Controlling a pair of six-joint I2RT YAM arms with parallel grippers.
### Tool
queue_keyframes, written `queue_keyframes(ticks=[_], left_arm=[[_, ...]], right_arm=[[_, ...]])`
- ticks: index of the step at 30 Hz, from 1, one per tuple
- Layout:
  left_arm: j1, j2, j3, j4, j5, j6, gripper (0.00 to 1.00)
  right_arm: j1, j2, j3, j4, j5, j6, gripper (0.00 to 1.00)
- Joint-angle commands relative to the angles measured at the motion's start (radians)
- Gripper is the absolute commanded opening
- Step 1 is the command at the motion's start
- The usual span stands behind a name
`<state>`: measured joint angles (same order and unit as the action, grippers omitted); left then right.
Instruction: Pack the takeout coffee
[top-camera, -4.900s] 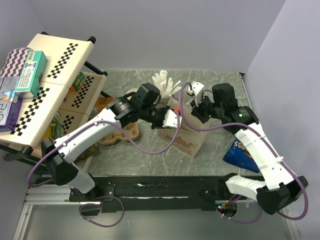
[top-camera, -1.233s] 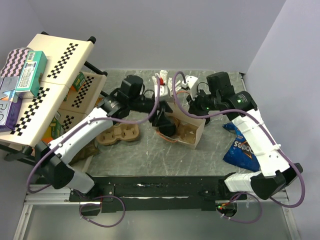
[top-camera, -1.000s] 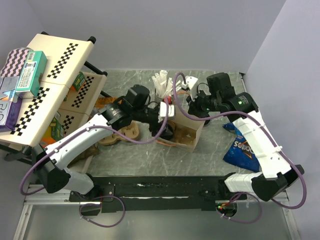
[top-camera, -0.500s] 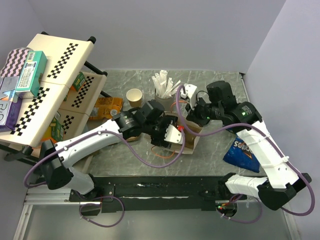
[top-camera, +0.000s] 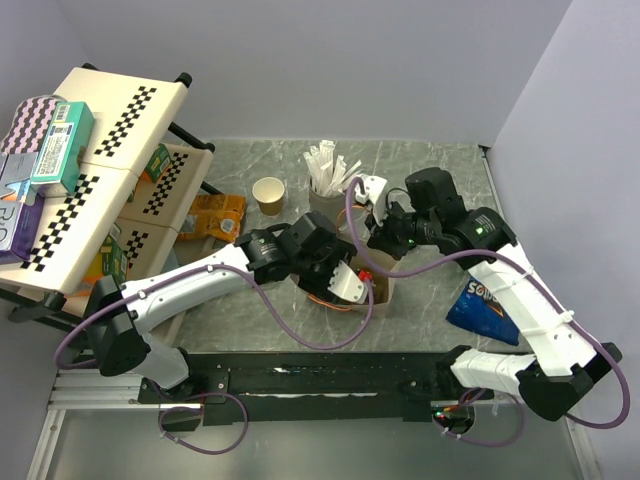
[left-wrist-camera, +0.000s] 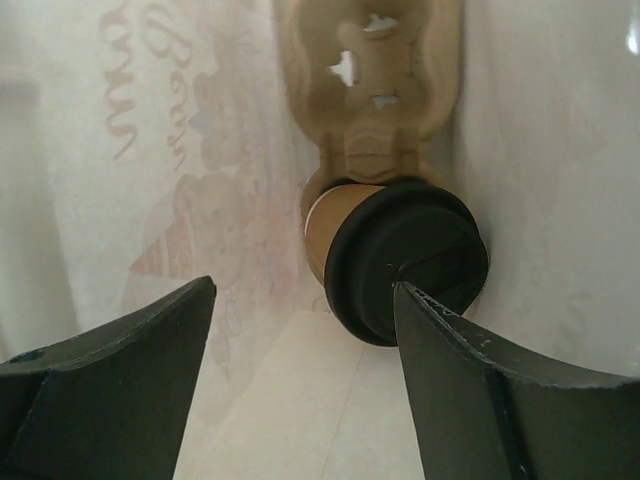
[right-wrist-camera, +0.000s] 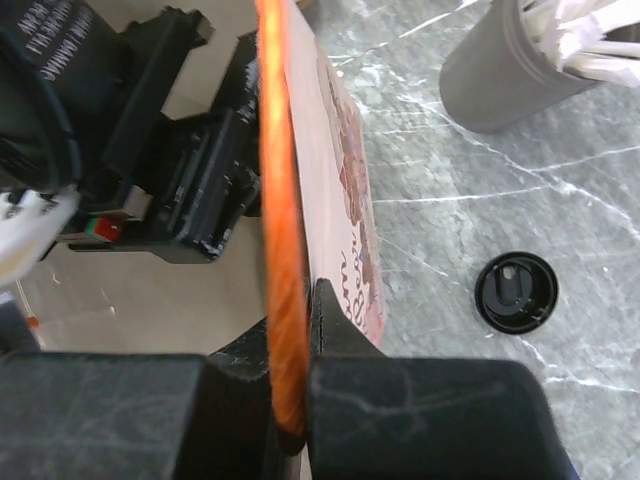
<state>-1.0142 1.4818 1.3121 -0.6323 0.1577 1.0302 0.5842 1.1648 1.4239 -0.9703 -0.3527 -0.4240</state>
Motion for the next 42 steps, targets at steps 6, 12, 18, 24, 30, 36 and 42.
queue_keyframes(ticks=[6,12,18,24,30,36,42], left_arm=[[-0.001,0.021,-0.019,0.005,-0.017,0.083,0.75],[0.011,0.023,-0.011,-0.074,-0.006,0.172,0.75],[0.040,-0.031,-0.042,-0.070,0.052,0.238,0.75],[0.058,-0.037,-0.073,-0.056,0.075,0.193,0.78],[0.075,-0.055,-0.155,0.052,0.071,0.108,0.82],[0.077,-0.054,-0.228,0.117,0.008,0.123,0.82],[0.081,-0.012,-0.241,0.131,-0.084,0.146,0.79]], right_arm=[[0.065,-0.070,-0.039,0.059,0.054,0.024,0.00],[0.089,-0.093,-0.069,0.076,0.098,0.024,0.00],[0.088,-0.088,-0.046,0.125,0.194,0.036,0.00],[0.091,-0.097,-0.037,0.159,0.216,0.045,0.00],[0.104,-0.109,-0.069,0.173,0.199,0.034,0.00],[0.112,-0.116,-0.075,0.159,0.138,0.019,0.00],[0.128,-0.129,-0.094,0.148,0.074,-0.005,0.00]])
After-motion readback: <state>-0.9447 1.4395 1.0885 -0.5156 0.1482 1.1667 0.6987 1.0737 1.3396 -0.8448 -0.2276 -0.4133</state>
